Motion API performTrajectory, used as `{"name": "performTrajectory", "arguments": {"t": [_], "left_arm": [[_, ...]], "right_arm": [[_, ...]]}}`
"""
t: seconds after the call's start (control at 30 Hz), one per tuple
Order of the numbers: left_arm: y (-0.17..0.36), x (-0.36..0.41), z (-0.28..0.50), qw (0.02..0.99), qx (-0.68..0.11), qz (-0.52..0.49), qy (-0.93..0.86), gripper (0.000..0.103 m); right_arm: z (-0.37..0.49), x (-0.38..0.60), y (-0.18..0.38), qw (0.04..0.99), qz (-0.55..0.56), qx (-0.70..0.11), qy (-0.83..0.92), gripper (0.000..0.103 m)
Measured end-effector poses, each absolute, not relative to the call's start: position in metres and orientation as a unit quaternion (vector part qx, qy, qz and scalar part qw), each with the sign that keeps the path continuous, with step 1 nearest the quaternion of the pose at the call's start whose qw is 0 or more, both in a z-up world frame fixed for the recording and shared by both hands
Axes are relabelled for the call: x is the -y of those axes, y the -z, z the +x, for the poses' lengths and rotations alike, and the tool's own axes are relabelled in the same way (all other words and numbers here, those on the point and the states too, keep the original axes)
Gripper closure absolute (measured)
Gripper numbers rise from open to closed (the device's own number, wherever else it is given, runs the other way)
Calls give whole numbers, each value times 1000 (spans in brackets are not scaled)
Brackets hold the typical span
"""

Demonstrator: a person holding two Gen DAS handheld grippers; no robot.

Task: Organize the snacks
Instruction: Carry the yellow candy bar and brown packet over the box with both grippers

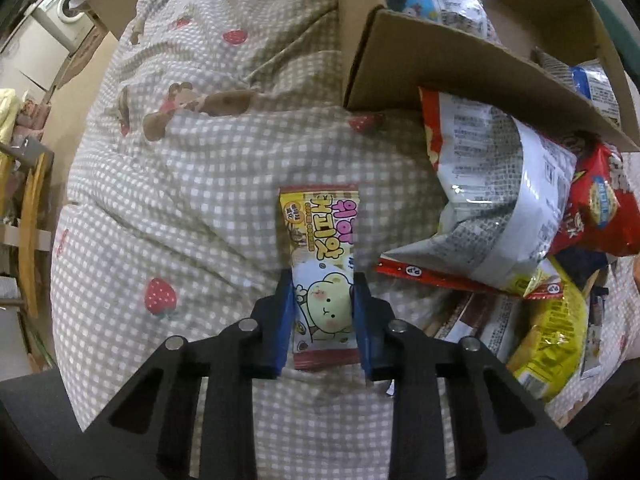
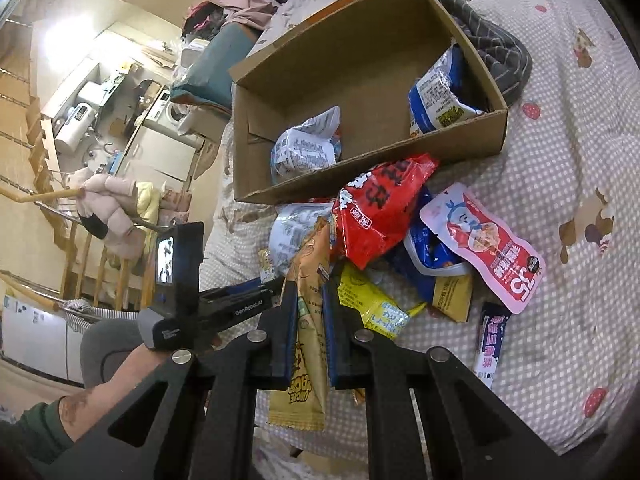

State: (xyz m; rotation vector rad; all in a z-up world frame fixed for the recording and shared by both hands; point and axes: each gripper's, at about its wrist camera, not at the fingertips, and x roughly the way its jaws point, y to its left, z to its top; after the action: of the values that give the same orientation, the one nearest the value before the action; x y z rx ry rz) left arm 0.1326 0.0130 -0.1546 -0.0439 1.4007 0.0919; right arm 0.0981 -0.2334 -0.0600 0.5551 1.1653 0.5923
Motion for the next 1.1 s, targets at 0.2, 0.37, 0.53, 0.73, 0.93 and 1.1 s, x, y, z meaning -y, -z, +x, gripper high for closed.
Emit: {"name": "performTrajectory", "arguments": {"t": [0.2, 0.37, 0.53, 0.73, 0.93, 1.1], "left_arm": [[146, -18, 126, 770, -637, -10, -48, 80], [136, -18, 115, 773, -632, -11, -49, 80], [136, -36, 111, 768, -634, -17, -83, 80], [113, -53, 103, 788, -608, -42, -86, 80], [61, -46, 89, 833, -547, -47, -67, 80], [20, -22, 100, 861, -505, -34, -39, 80]], "right_arm": [[96, 236, 56, 763, 250, -530, -271, 91], [92, 237, 53, 767, 248, -525, -272, 91], [91, 241, 50, 772, 251, -517, -272, 91], [90, 248, 40, 781, 261, -495, -278, 91], [88, 262, 24, 798, 277, -456, -281, 91], [84, 269, 6, 826, 264, -426, -257, 91]]}}
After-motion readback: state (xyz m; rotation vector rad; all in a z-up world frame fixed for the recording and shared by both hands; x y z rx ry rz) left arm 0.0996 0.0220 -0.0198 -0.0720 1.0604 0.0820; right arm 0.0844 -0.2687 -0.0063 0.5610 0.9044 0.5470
